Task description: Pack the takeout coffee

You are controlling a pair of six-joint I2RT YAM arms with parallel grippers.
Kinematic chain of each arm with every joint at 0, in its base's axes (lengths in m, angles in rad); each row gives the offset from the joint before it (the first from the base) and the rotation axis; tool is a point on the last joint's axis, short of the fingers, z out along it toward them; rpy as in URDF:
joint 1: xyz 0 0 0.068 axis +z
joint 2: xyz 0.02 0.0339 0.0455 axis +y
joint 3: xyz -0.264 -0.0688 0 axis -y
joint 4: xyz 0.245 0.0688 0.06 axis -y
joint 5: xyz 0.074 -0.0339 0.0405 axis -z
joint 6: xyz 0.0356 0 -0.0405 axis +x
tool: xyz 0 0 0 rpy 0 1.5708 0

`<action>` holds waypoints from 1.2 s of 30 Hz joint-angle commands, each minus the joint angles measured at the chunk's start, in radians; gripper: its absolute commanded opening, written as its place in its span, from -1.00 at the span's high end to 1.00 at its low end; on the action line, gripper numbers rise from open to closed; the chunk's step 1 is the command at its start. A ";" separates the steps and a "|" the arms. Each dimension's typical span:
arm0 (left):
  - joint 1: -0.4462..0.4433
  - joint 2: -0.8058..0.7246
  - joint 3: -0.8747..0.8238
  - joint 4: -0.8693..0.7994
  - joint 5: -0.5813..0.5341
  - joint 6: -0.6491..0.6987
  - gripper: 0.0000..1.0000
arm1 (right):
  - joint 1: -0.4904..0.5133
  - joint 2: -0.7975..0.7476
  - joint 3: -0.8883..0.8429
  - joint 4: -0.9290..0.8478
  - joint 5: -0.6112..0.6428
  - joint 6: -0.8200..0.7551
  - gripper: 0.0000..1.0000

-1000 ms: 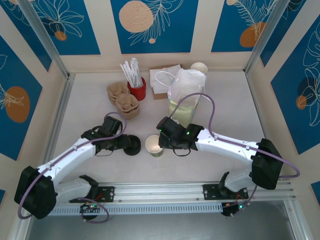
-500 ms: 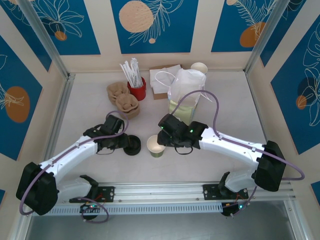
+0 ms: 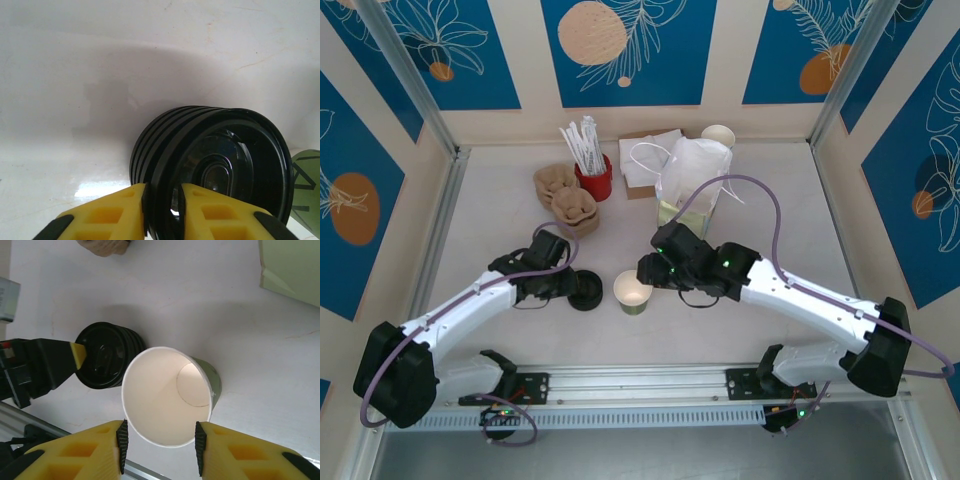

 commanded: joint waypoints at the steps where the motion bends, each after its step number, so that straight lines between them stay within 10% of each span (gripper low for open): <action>1: -0.016 -0.002 0.025 -0.007 -0.019 -0.009 0.62 | -0.007 -0.036 0.008 -0.001 -0.018 -0.021 0.14; 16: -0.020 -0.187 0.058 -0.052 -0.059 0.011 0.79 | -0.060 -0.230 -0.109 0.209 -0.199 -0.057 0.13; 36: -0.184 -0.209 0.293 -0.126 -0.151 0.062 0.89 | -0.008 -0.020 0.178 0.100 -0.271 -0.151 -0.02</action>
